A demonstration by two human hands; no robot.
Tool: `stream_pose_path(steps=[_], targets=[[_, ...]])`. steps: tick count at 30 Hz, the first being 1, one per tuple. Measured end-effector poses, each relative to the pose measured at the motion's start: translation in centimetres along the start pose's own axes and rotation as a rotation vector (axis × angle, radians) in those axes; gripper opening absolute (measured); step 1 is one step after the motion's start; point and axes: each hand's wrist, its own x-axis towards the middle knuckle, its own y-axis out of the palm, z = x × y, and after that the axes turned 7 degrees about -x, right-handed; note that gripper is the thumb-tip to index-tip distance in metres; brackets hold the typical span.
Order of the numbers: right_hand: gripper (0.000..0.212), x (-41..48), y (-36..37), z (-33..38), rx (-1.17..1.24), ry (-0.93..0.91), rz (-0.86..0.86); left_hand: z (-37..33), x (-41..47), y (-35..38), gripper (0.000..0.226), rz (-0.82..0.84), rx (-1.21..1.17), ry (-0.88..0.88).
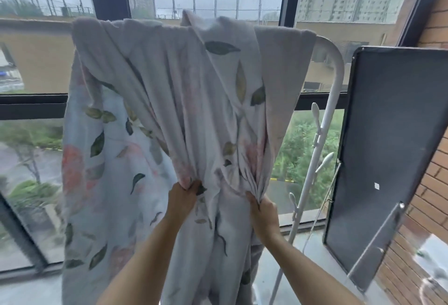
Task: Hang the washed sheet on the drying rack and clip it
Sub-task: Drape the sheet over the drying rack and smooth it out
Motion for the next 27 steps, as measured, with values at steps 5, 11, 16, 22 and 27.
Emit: stream_pose_path(steps=[5, 11, 16, 22, 27], targets=[[0.028, 1.4, -0.8, 0.3, 0.043, -0.048, 0.167, 0.0, 0.1, -1.1, 0.008, 0.113, -0.112, 0.02], [0.067, 5.8, -6.6, 5.4, 0.474, -0.152, 0.247, -5.8, 0.6, -2.4, 0.043, 0.101, -0.562, 0.124], [0.01, 7.8, -8.9, 10.0, 0.489, -0.174, 0.246, -9.0, -0.3, -2.2, 0.039, 0.092, -0.513, 0.206], [0.018, 6.2, -6.1, 9.7, 0.532, -0.152, 0.038, -5.7, 0.7, -2.3, 0.032, -0.04, -0.392, 0.19], [0.035, 4.6, -3.8, 9.0, 0.552, -0.108, -0.023, -3.8, 1.4, -2.9, 0.054, -0.015, -0.461, 0.118]])
